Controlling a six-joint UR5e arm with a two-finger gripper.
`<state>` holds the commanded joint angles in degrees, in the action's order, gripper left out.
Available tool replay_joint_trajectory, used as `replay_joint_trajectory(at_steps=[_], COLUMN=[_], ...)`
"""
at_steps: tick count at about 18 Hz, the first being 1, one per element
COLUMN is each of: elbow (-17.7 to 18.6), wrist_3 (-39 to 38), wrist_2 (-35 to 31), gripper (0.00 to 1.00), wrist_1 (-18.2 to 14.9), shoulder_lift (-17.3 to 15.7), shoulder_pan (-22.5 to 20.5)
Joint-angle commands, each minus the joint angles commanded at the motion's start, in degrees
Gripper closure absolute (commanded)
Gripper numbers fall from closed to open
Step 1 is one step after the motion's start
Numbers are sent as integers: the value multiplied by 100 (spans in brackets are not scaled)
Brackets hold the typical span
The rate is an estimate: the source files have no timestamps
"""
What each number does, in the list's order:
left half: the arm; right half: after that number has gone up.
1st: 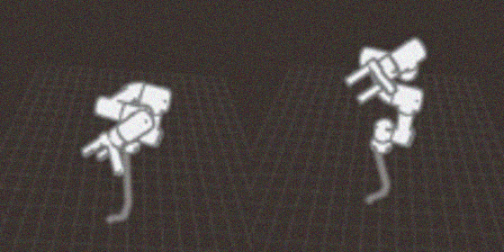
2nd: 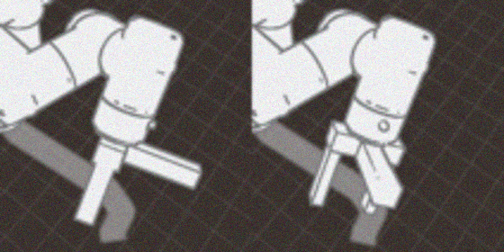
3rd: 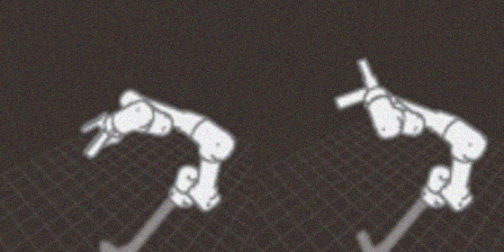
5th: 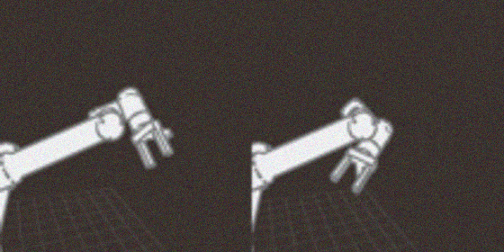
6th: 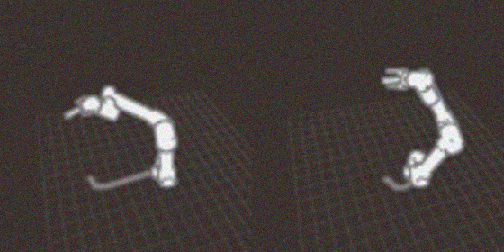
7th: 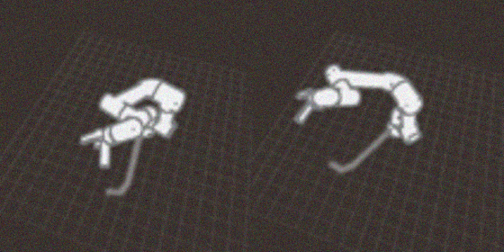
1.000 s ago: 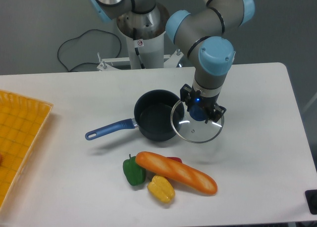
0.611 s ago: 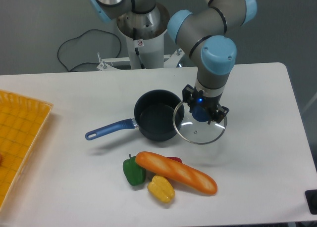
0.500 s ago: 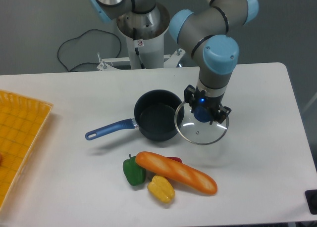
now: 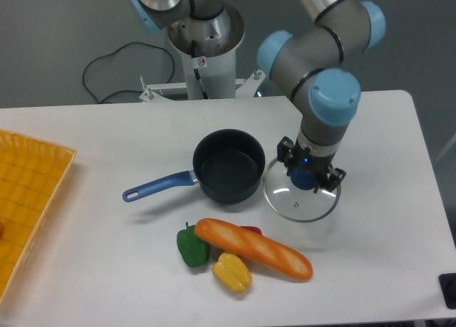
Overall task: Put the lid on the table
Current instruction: 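Carry the glass lid away from the saucepan and lower it toward the table, then hold the glass lid flat on the table beside the saucepan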
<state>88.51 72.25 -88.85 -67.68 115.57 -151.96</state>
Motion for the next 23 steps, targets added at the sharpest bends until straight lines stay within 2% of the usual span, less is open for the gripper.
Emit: replay_joint_trajectory(at_steps=[12, 23], elbow=[-123, -132], wrist_3=[0, 9], wrist_2=[-9, 9], gripper=[45, 45], wrist_1=[36, 70], shoulder_lift=[317, 387], shoulder_pan=[-88, -106])
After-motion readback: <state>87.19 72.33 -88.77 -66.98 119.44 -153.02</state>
